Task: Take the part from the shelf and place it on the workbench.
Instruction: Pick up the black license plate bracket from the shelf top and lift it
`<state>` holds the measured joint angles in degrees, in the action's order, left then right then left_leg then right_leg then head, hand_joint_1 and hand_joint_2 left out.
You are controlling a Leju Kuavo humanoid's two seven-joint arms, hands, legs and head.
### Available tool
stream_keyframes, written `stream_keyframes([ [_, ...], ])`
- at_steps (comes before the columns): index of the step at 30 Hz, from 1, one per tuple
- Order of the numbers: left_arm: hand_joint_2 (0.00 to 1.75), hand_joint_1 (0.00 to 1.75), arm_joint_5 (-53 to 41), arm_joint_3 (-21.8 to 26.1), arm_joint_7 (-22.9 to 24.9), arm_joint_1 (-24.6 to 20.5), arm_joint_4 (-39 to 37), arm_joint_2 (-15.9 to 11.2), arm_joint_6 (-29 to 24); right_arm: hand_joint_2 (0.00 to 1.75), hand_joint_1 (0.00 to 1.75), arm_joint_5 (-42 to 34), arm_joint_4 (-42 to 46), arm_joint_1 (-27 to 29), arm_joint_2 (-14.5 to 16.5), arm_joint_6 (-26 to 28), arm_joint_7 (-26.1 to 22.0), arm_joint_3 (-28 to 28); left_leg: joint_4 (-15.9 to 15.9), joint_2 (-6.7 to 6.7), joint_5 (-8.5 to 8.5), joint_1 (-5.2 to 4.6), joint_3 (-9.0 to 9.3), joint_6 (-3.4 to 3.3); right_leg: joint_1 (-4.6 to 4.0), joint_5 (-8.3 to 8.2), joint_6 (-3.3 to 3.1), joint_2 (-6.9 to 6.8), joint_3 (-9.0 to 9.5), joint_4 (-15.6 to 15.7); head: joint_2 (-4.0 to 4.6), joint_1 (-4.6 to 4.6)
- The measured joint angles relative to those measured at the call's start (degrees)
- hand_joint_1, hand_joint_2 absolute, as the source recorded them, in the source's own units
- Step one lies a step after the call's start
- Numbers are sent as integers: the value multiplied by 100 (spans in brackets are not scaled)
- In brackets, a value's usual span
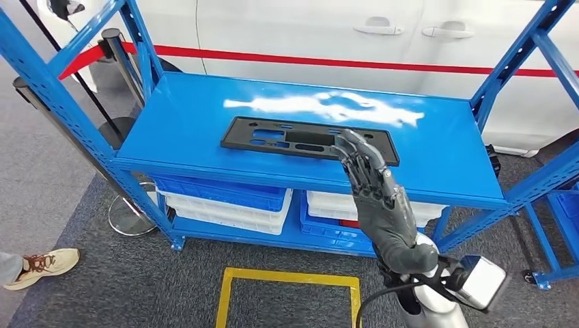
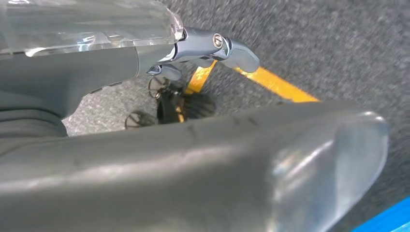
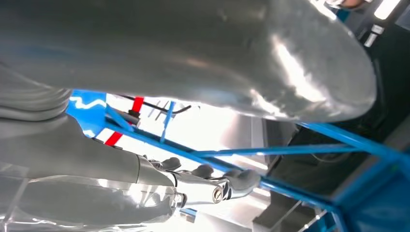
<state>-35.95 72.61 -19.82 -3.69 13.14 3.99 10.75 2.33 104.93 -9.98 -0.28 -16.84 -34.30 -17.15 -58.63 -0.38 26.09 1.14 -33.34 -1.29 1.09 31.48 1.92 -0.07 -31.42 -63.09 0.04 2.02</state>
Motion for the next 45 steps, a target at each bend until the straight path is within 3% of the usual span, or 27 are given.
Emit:
stream_keyframes([
  [3, 0, 0, 0, 9, -2, -2, 0, 1, -2, 0, 0, 6, -188, -26, -3, 18, -2, -43, 2, -13, 102, -36, 108, -57, -2, 298, 6, 1, -726, -1020, 0, -7],
  [4, 0, 0, 0, 10, -2, 5, 0, 1, -2, 0, 0, 6, -238, -24, -6, 18, -1, -52, 2, -22, 145, -54, 162, -61, -12, 231, -13, 1, -872, -1109, 0, -7],
  [5, 0, 0, 0, 11, -2, 12, -1, 2, -2, 0, 0, 6, -277, -25, -8, 23, -1, -62, 3, -30, 193, -72, 228, -61, -29, 45, -49, 2, -916, -992, 0, -7],
  [7, 0, 0, 0, 12, -2, 22, -4, 14, -2, 0, 0, -1, -339, -38, -12, 85, 9, -81, 11, -39, 297, -98, 372, -52, -95, -523, -176, 3, -763, -319, 0, -6],
  [9, 0, 0, 2, 14, -6, 11, -13, 35, -8, 0, 0, -19, -420, -70, -14, 217, 22, -100, 34, -46, 373, -103, 456, -16, -164, -752, -294, 4, -618, 206, 0, 3],
  [11, 0, 0, 5, 18, -8, -2, -20, 48, -21, 0, 0, -59, -523, -108, -16, 363, 8, -113, 42, -41, 388, -107, 521, 51, -196, -709, -355, 8, -566, 366, 0, 0],
  [14, 0, 0, 7, 22, -12, -14, -21, 43, -34, 0, 0, -114, -652, -158, -18, 511, -22, -122, -138, -14, 467, -112, 537, 138, -141, -704, -392, 8, -349, 519, 0, -4],
  [16, 0, 0, -1, 25, -19, -30, -21, 42, -35, 0, 0, -125, -714, -183, -18, 557, -28, -123, -674, -4, 692, -85, 247, 187, -120, -647, -410, -1, -233, 560, 0, 5],
  [18, 0, 0, -14, 26, -25, -26, -22, 45, -27, 0, 0, -129, -772, -175, -18, 580, -44, -122, -1299, 0, 911, -52, -205, 237, -119, -558, -411, 1, -154, 555, 0, 8],
  [19, 0, 0, -21, 26, -28, -12, -22, 45, -21, 0, 0, -129, -795, -156, -18, 597, -60, -122, -1430, 1, 900, -36, -359, 257, -115, -507, -400, 8, -100, 550, 0, 9],
  [20, 0, 0, -31, 26, -31, 1, -22, 44, -17, 0, 0, -124, -809, -135, -18, 616, -80, -122, -1363, 2, 764, -22, -422, 278, -107, -451, -384, 17, -36, 544, 0, 8],
  [23, 0, 0, -73, 26, -39, 23, -23, 35, -7, 0, 0, -98, -823, -79, -19, 657, -114, -121, -452, 12, 46, 0, -226, 309, -77, -265, -308, 25, 188, 517, 1, 6],
  [25, 0, 0, -94, 25, -54, 23, -25, 32, 1, 0, 0, -82, -817, -26, -19, 644, -116, -124, -142, 23, -85, -32, -151, 223, -76, -173, -233, 21, 237, 498, 0, 8],
  [27, 0, 0, -113, 25, -70, 31, -26, 28, 1, 87, 0, -76, -805, 29, -19, 589, -118, -139, -98, 27, -51, -52, -139, 118, -87, -125, -166, 19, 242, 495, -1, 14],
  [29, 0, 0, -147, 25, -73, 39, -26, 24, -28, 175, 0, -75, -789, 54, -20, 523, -117, -170, -48, 27, -48, -30, -75, 63, -78, -36, -111, 14, 231, 391, 0, 9],
  [31, 0, 0, -189, 23, -61, 25, -25, 19, -90, 175, 0, -74, -784, 63, -20, 462, -87, -213, 5, 29, -18, -13, 1, 7, -60, 181, -59, 12, -49, -122, 0, -2],
  [33, 0, 0, -207, 21, -29, 16, -24, 14, -150, 175, 0, 30, -820, 85, -27, 484, 0, -262, 18, 25, 36, -15, 56, -28, -44, 380, -24, 12, -563, -893, 0, -10],
  [34, 0, 0, -208, 21, -13, 20, -24, 13, -173, 175, 0, 197, -858, 97, -37, 580, 59, -290, 18, 21, 69, -15, 90, -33, -36, 362, -14, 11, -767, -1129, 0, -10],
  [35, 0, 0, -212, 22, -5, 28, -24, 13, -190, 175, 0, 460, -908, 104, -52, 746, 122, -323, 18, 14, 104, -16, 134, -27, -30, 230, -12, 11, -875, -1165, 0, -11],
  [36, 0, 0, -219, 22, -2, 37, -24, 15, -204, 175, 0, 803, -965, 105, -72, 961, 177, -363, 18, 7, 143, -15, 189, -16, -26, -8, -20, 10, -866, -972, 0, -11],
  [38, 0, 0, -236, 23, -5, 49, -24, 27, -210, 175, 0, 1497, -1080, 96, -114, 1392, 243, -460, 17, -9, 225, -22, 287, 23, -34, -518, -59, 11, -647, -267, 0, -10],
  [39, 0, 0, -242, 23, -10, 50, -24, 33, -209, 175, 0, 1790, -1138, 80, -131, 1571, 274, -517, 14, -16, 259, -30, 313, 52, -49, -646, -89, 11, -532, 44, 0, -11],
  [40, 0, 0, -247, 23, -16, 48, -24, 38, -207, 175, 0, 2036, -1199, 57, -143, 1719, 305, -576, 14, -19, 281, -37, 319, 83, -67, -682, -119, 13, -468, 228, 0, -9],
  [43, 0, 0, -287, 22, -52, 43, -24, 44, -190, 175, 0, 2765, -1423, -21, -164, 2111, 457, -777, 40, -1, 320, -41, 327, 174, -73, -623, -203, 31, -425, 371, 0, -6],
  [45, 0, 0, -311, 21, -85, 42, -25, 47, -174, 175, 0, 3302, -1616, -95, -170, 2361, 554, -951, -168, 7, 472, -38, 252, 222, -45, -623, -267, 30, -370, 436, 0, -5],
])
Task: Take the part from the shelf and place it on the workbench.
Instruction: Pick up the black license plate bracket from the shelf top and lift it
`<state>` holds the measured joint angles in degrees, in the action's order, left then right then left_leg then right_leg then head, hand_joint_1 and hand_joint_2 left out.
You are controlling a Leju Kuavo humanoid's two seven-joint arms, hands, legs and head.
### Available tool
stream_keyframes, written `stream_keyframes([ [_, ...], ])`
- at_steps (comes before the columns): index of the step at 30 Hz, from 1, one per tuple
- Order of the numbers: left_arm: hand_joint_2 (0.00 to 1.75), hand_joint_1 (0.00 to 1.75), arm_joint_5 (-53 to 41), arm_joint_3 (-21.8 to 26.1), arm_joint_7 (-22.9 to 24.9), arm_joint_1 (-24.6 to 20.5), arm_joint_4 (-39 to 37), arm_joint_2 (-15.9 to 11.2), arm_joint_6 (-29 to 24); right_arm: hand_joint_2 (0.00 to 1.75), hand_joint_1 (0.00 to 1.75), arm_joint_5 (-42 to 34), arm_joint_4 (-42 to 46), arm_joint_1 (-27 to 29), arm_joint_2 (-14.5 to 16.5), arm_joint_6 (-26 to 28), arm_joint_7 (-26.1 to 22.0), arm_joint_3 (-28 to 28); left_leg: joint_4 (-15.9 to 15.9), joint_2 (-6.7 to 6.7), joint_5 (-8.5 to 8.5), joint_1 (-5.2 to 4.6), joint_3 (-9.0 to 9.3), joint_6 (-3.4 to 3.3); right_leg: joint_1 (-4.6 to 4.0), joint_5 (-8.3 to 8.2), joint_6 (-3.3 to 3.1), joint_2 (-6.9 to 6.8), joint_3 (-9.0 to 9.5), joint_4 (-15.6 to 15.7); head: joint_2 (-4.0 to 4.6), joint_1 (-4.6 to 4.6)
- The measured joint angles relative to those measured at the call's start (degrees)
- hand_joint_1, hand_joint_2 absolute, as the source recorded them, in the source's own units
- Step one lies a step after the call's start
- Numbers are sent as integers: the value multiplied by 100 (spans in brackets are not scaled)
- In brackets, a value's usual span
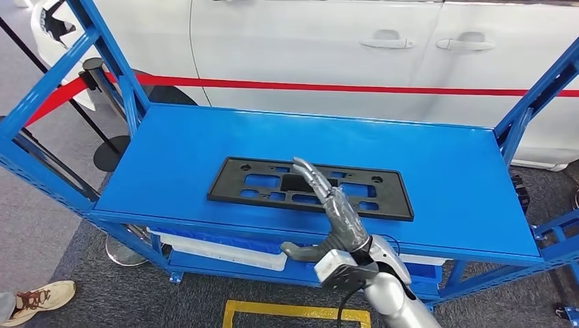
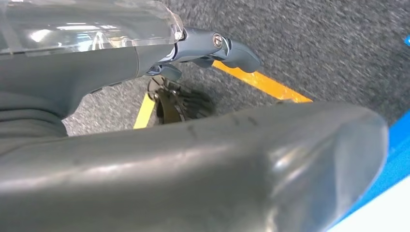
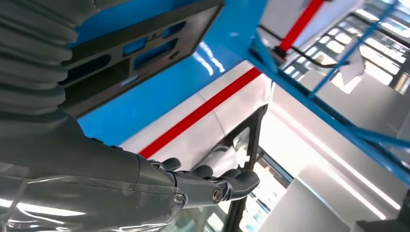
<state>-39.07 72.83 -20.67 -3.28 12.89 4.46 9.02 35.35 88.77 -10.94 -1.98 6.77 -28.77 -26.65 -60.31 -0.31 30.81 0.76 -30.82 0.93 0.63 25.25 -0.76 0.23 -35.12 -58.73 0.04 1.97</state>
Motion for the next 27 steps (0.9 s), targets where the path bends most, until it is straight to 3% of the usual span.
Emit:
stream_keyframes([
  [3, 0, 0, -24, 0, -9, 2, -2, 11, 8, 175, 0, 719, -373, -190, -1, 339, 176, -327, -1047, 0, 446, 5, -555, 39, -10, 25, -66, -12, 42, 21, 1, 0],
  [4, 0, 0, -31, 0, -6, 3, -2, 15, 8, 175, 0, 892, -498, -247, 1, 416, 237, -435, -1323, 0, 495, 5, -729, 47, -19, 35, -77, -13, 49, 17, 1, 1],
  [5, 0, 0, -35, 0, 0, 3, -2, 16, 5, 175, 0, 1034, -607, -301, 3, 474, 295, -531, -1387, 0, 422, 5, -806, 49, -26, 46, -83, -11, 61, 13, 0, 0],
  [6, 0, 0, -39, 0, 4, 3, -2, 17, 1, 175, 0, 1178, -705, -361, 10, 526, 367, -619, -1236, 0, 246, 5, -778, 44, -30, 59, -85, -8, 79, 8, 0, 1],
  [8, 0, 0, -48, 0, 12, -1, -2, 16, -10, 175, 0, 1551, -894, -512, 36, 654, 542, -781, -514, 3, -215, 0, -500, 8, -39, 92, -69, 1, 124, -1, 1, 0],
  [10, 0, 0, -63, 0, 12, -13, -2, 14, -17, 175, 0, 1946, -1092, -672, 70, 819, 727, -933, 39, 1, -434, -17, -276, -37, -62, 113, -30, 10, 130, -21, 1, -3],
  [13, 0, 0, -100, -1, 9, -15, -2, 19, -22, 175, 0, 2601, -1404, -863, 138, 1192, 1101, -1179, 173, -7, -460, -25, -241, -109, -71, 108, 44, 8, 112, -18, 0, -3],
  [15, 0, 0, -124, -2, 0, -12, -2, 31, -25, 175, 0, 3019, -1654, -988, 198, 1460, 1378, -1317, 229, -1, -495, 7, -214, -172, -69, 232, 96, 6, 53, -173, 0, -9],
  [18, 0, 0, -159, -6, -20, -12, -2, 37, -33, 175, 0, 3404, -2131, -1138, 304, 1781, 1693, -1475, 259, 4, -513, 24, -201, -215, -33, 728, 163, 3, -409, -1161, 1, -19],
  [19, 0, 0, -171, -7, -25, -9, -2, 37, -35, 175, 0, 3474, -2293, -1163, 342, 1856, 1755, -1516, 257, 2, -512, 24, -201, -215, -15, 826, 179, 1, -566, -1480, 1, -20],
  [20, 0, 0, -181, -7, -28, -5, -2, 38, -37, 175, 0, 3518, -2439, -1180, 378, 1909, 1792, -1549, 255, -1, -509, 24, -198, -213, 1, 814, 189, -1, -638, -1617, 1, -20],
  [21, 0, 0, -185, -8, -29, 0, -2, 38, -38, 175, 0, 3546, -2556, -1202, 411, 1942, 1810, -1574, 251, -6, -504, 25, -192, -207, 14, 689, 192, -4, -595, -1514, 0, -20],
  [24, 0, 0, -194, -11, -31, 4, -4, 46, -40, 175, 0, 3646, -2833, -1334, 514, 2020, 1861, -1622, 218, -15, -472, 18, -179, -154, 18, 159, 158, -15, -79, -414, 0, -20],
  [25, 0, 0, -196, -13, -32, 3, -4, 48, -42, 175, 0, 3697, -2925, -1389, 550, 2047, 1896, -1636, 211, -15, -464, 10, -185, -124, 7, 89, 141, -14, 37, -160, 0, -18],
  [27, 0, 0, -198, -13, -34, 1, -3, 48, -50, 175, 0, 3810, -3142, -1484, 633, 2092, 1991, -1664, 219, -13, -463, -4, -195, -55, -23, 93, 100, -1, 89, -28, 0, -14],
])
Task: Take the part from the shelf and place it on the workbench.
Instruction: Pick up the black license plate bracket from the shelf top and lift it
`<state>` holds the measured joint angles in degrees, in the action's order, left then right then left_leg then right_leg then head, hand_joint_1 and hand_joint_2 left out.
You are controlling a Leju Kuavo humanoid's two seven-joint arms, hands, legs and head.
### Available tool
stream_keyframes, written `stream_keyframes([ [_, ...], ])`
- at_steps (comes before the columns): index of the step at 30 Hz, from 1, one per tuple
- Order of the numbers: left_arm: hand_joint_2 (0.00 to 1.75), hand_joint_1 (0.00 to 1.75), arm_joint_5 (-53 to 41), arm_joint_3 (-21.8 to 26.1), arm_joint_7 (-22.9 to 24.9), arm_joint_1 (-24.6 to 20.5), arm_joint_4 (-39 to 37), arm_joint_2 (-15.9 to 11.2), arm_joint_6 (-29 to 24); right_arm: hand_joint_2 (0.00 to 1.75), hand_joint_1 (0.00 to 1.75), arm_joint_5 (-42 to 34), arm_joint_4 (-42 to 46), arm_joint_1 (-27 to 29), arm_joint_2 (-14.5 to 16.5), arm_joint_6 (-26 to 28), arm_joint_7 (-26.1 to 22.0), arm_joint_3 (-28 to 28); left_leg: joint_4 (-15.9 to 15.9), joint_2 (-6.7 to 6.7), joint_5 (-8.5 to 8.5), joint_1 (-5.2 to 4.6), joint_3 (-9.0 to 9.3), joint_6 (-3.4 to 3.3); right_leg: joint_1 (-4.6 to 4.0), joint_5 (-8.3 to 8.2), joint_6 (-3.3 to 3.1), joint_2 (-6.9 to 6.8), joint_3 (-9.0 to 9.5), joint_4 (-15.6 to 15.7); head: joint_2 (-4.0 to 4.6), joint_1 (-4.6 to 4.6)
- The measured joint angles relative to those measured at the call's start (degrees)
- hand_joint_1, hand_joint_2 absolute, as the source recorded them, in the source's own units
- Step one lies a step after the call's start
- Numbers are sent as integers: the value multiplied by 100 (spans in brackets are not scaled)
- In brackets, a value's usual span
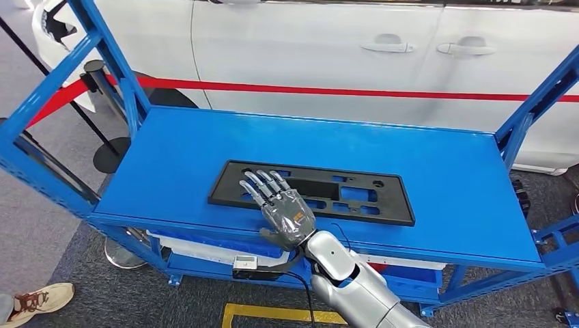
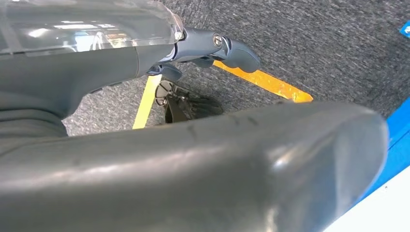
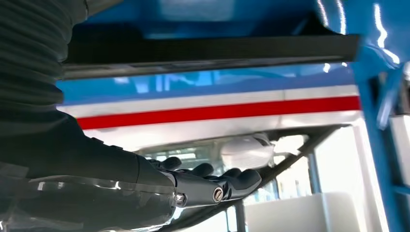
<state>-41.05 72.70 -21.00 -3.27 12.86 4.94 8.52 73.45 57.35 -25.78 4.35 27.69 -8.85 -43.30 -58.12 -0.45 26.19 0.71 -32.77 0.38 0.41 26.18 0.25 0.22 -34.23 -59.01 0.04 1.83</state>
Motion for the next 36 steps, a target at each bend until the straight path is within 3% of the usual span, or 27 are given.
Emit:
stream_keyframes([
  [3, 0, 0, -13, 0, 0, -1, 0, -8, -11, 175, 0, 156, -369, -148, 155, 65, 120, -38, -90, 7, 90, 23, -28, 101, 17, -36, -104, 8, 11, 49, 0, 2],
  [4, 0, 0, -21, 0, 1, -3, 1, -11, -15, 175, 0, 200, -490, -209, 210, 92, 150, -50, -295, 9, 220, 28, -117, 122, 25, -46, -138, 4, 19, 68, 0, 4],
  [6, 0, 0, -38, 0, 12, -3, 0, -16, -22, 175, 0, 266, -753, -311, 313, 144, 225, -72, -1025, 11, 585, 32, -457, 144, 11, -44, -181, -8, 23, 72, 0, 5],
  [8, 0, 0, -51, 0, 27, -1, 0, -21, -29, 175, 0, 301, -1033, -369, 394, 216, 318, -84, -1607, 11, 748, 32, -746, 154, -14, -36, -198, -18, 23, 62, 0, 5],
  [9, 0, 0, -66, 0, 33, -1, 0, -30, -31, 175, 0, 308, -1176, -397, 433, 277, 360, -85, -1595, 11, 661, 32, -751, 150, -24, -31, -204, -18, 24, 52, 0, 5],
  [10, 0, 0, -78, 0, 36, -2, -1, -39, -35, 175, 0, 312, -1309, -436, 474, 350, 402, -85, -1358, 11, 481, 32, -648, 138, -30, -24, -206, -13, 26, 41, 0, 5],
  [12, 0, 0, -108, -1, 40, -11, -1, -71, -44, 175, 0, 347, -1579, -561, 570, 528, 503, -85, -580, 12, 105, 21, -290, 95, -46, -2, -192, 3, 25, 10, 0, 5],
  [13, 0, 0, -119, -2, 39, -20, -1, -84, -50, 175, 0, 400, -1703, -632, 612, 608, 574, -85, -289, 10, 12, 11, -156, 70, -56, 4, -175, 10, 16, -3, 0, 5],
  [14, 0, 0, -133, -3, 37, -29, -1, -95, -54, 175, 0, 489, -1827, -697, 647, 674, 672, -85, -124, 7, -17, -2, -84, 47, -63, 6, -151, 13, 5, -12, 0, 4],
  [18, 0, 0, -184, -10, 34, -30, -1, -111, -64, 175, 0, 1048, -2267, -887, 730, 777, 1246, -85, -14, 4, -47, 17, -54, -62, -64, 61, -45, 11, -32, -82, 0, -3],
  [20, 0, 0, -202, -11, 31, -34, -1, -113, -70, 175, 0, 1294, -2468, -976, 739, 812, 1532, -85, 24, 14, -72, 40, -37, -115, -48, 340, 13, 8, -237, -540, 0, -7],
  [22, 0, 0, -210, -11, 28, -39, -1, -119, -85, 175, 0, 1469, -2668, -1030, 737, 839, 1785, -85, 24, 16, -72, 39, -38, -134, -22, 660, 52, 5, -591, -1274, 0, -8],
  [23, 0, 0, -213, -11, 28, -38, -1, -122, -95, 175, 1, 1531, -2760, -1048, 736, 845, 1895, -85, 22, 16, -69, 39, -35, -134, -7, 711, 66, 4, -715, -1517, 0, -9],
  [24, 0, 0, -215, -11, 30, -37, -1, -125, -103, 175, 2, 1574, -2838, -1075, 735, 845, 1991, -85, 20, 15, -65, 39, -27, -131, 7, 649, 73, 3, -739, -1550, 0, -9],
  [25, 0, 0, -216, -11, 32, -36, -1, -126, -108, 175, 31, 1605, -2912, -1113, 734, 833, 2080, -85, 17, 13, -60, 39, -16, -125, 19, 491, 72, 1, -653, -1363, 0, -9],
  [27, 0, 0, -220, -11, 39, -38, -1, -126, -111, 175, 91, 1633, -3033, -1199, 732, 807, 2235, -85, 10, 8, -43, 35, 9, -98, 27, 111, 44, -5, -274, -588, 0, -9],
  [28, 0, 0, -221, -12, 41, -40, -1, -126, -111, 175, 130, 1639, -3083, -1233, 730, 801, 2303, -85, 3, 4, -34, 26, 13, -75, 17, 0, 25, -5, -120, -262, 0, -8],
  [29, 0, 0, -223, -13, 42, -41, -1, -126, -110, 175, 142, 1642, -3128, -1258, 725, 803, 2360, -85, 1, 1, -29, 18, 12, -46, 3, -45, 6, -2, -28, -61, 0, -7],
  [31, 0, 0, -230, -13, 40, -41, -1, -127, -106, 175, 164, 1646, -3206, -1293, 701, 808, 2447, -84, 17, -1, -33, 9, 14, 22, -22, -52, -33, 8, -5, 30, 0, -7],
  [33, 0, 0, -237, -13, 36, -40, -1, -132, -101, 175, 169, 1647, -3264, -1317, 667, 809, 2494, -83, -8, 3, 8, 20, 6, 83, -2, -85, -93, 8, 16, 83, 0, -5],
  [34, 0, 0, -238, -13, 33, -40, -1, -134, -99, 175, 170, 1646, -3287, -1325, 653, 807, 2507, -81, -131, 6, 102, 25, -45, 106, 14, -103, -126, 6, 26, 112, 0, -3],
  [36, 0, 0, -238, -13, 27, -39, -1, -138, -96, 175, 171, 1645, -3337, -1328, 630, 804, 2505, -76, -728, 11, 446, 38, -307, 133, 17, -118, -166, 1, 29, 134, 0, 2],
])
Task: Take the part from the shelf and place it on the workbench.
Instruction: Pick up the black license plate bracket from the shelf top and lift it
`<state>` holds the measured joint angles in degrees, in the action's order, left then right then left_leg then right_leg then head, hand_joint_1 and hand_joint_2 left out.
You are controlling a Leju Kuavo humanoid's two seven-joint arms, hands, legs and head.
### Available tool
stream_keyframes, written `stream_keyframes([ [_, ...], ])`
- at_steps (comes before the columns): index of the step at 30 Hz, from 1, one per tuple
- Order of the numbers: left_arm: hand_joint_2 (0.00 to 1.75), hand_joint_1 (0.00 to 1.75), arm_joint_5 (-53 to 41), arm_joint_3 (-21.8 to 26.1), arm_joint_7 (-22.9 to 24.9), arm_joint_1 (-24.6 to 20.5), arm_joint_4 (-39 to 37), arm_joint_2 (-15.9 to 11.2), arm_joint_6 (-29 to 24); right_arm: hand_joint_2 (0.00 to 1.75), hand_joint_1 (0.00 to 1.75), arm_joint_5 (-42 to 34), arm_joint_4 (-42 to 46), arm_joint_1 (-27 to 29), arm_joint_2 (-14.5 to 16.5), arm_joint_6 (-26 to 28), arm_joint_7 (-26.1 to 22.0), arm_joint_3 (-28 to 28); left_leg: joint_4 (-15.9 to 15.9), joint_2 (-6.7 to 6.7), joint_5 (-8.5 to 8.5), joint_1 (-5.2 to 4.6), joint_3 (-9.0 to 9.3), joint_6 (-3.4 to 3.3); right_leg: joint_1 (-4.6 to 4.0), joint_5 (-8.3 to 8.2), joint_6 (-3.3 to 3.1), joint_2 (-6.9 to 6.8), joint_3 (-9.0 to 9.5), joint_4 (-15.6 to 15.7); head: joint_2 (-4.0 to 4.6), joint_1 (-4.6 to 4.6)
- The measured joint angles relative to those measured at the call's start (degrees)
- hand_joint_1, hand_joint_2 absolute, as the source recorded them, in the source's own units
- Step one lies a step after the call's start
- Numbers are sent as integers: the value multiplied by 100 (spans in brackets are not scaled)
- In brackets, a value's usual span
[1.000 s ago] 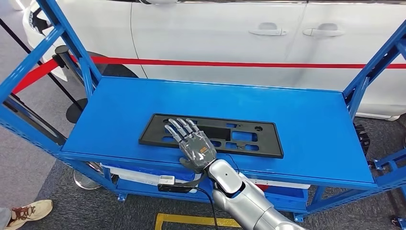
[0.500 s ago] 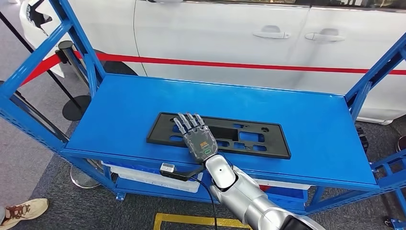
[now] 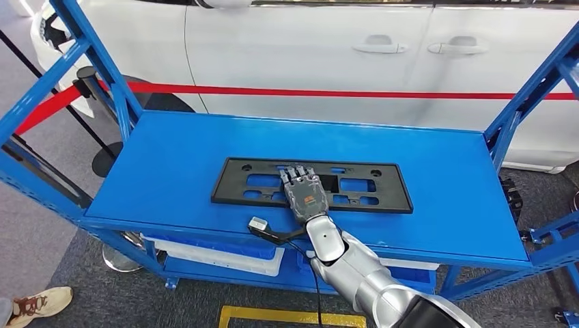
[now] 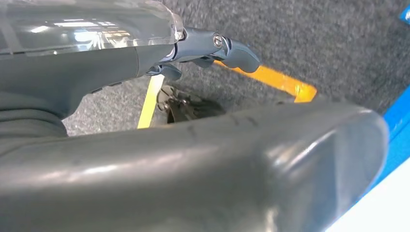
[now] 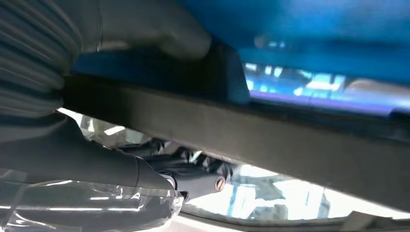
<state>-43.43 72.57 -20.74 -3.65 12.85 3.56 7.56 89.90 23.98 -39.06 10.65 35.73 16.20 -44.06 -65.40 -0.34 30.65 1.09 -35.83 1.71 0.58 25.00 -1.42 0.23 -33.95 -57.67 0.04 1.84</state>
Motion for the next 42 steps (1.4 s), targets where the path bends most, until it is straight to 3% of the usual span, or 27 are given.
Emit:
stream_keyframes([
  [2, 0, 0, 0, 0, -4, 4, 0, -1, 3, 175, 171, 1, -49, 4, -20, 4, -10, 14, -665, 0, 262, 5, -304, 18, -15, 0, -13, -2, -10, -4, 0, 1],
  [3, 0, 0, 0, 0, -6, 6, 0, -2, 5, 175, 171, 0, -68, 3, -28, 6, -13, 26, -766, 1, 242, 6, -349, 23, -19, 2, -14, -2, -10, -9, 0, 1],
  [4, 0, 0, 0, 0, -8, 7, 0, -3, 7, 175, 171, 0, -80, 1, -34, 8, -14, 38, -649, 2, 116, 7, -291, 22, -21, 5, -12, -1, -6, -17, 0, 1],
  [7, 0, 0, 0, 0, -15, 3, 0, -13, 9, 175, 174, -1, -97, -20, -46, 8, -12, 74, 377, 5, -365, 5, 199, -13, -34, 32, 29, 10, -14, -74, 0, -1],
  [9, 0, 0, 0, -1, -19, -4, 0, -17, 9, 175, 175, 0, -106, -36, -59, 8, -11, 98, 681, 3, -412, -15, 334, -67, -51, 35, 83, 17, -40, -98, 0, -7],
  [12, 0, 0, -2, -2, -25, -5, 0, -17, 16, 175, 175, 2, -128, -42, -76, 7, -14, 128, 720, 7, -450, -19, 332, -179, -43, 53, 178, 19, -65, -126, 0, -10],
  [14, 0, 0, -8, -2, -40, -13, 0, -17, 33, 175, 174, 2, -139, -45, -89, 4, -18, 155, 753, 14, -486, -1, 331, -243, -29, 275, 239, 10, -210, -450, 0, -11],
  [16, 0, 0, -16, -2, -84, -19, 0, -21, 84, 175, 174, 2, -151, -40, -110, 2, -30, 173, 752, 15, -497, -5, 312, -273, -17, 630, 283, 5, -533, -1138, 0, -11],
  [18, 0, 0, -17, -1, -213, -12, 0, -27, 178, 175, 175, 2, -161, -29, -129, 3, -41, 185, 746, 13, -498, -8, 301, -281, -9, 755, 302, 4, -767, -1616, 1, -11],
  [19, 0, 0, -16, -1, -303, -9, 0, -29, 226, 175, 175, 3, -163, -26, -134, 5, -44, 191, 743, 10, -495, -8, 304, -278, -5, 659, 299, 4, -742, -1566, 1, -11],
  [20, 0, 0, -15, -1, -390, -5, 0, -30, 268, 175, 175, 3, -163, -26, -138, 8, -46, 201, 740, 5, -490, -8, 313, -272, 0, 480, 287, 4, -615, -1315, 1, -11],
  [22, 0, 0, -15, -2, -523, -3, 0, -29, 328, 175, 175, 4, -162, -32, -144, 17, -57, 236, 727, -7, -470, -19, 325, -242, -11, 140, 232, 3, -240, -554, 0, -12],
  [24, 0, 0, -32, -4, -587, -1, 0, -28, 346, 175, 175, -2, -161, -35, -146, 41, -119, 288, 723, -15, -457, -33, 318, -190, -38, 44, 177, 8, -48, -135, 0, -10],
  [28, 0, 0, -93, -17, -623, 3, 0, -37, 331, 175, 175, -364, -98, -21, -150, 185, -652, 515, 649, -10, -372, -30, 299, -65, -17, 26, 70, 8, 0, -26, 0, -5],
  [29, 0, 0, -91, -19, -631, 5, 0, -41, 345, 175, 175, -601, -53, -7, -150, 210, -942, 611, 465, -5, -250, -24, 223, -39, -2, 13, 39, 2, 16, 2, 0, -3],
  [31, 0, 0, -62, -19, -625, 12, 0, -46, 414, 175, 175, -1297, 115, 51, -149, 247, -1815, 825, -204, 2, 100, -4, -79, 2, -13, 11, 2, -3, 26, 14, 0, 2],
  [33, 0, 0, -37, -17, -617, 19, 0, -49, 472, 175, 175, -1794, 267, 104, -149, 261, -2451, 965, -698, 3, 308, 7, -306, 24, -28, 14, -9, -3, 25, 13, 0, 0],
  [39, 0, 0, -18, -17, -616, 23, 0, -50, 497, 175, 175, -2057, 370, 132, -150, 252, -2749, 1035, -871, 3, 351, 11, -386, 33, -33, 16, -12, 0, 27, 12, 1, 1],
  [42, 0, 0, 46, -16, -615, 27, 0, -52, 544, 175, 175, -2679, 726, 203, -155, 143, -3393, 1196, -881, 4, 238, 19, -387, 49, -36, 20, -12, 16, 48, 9, 0, 0],
])
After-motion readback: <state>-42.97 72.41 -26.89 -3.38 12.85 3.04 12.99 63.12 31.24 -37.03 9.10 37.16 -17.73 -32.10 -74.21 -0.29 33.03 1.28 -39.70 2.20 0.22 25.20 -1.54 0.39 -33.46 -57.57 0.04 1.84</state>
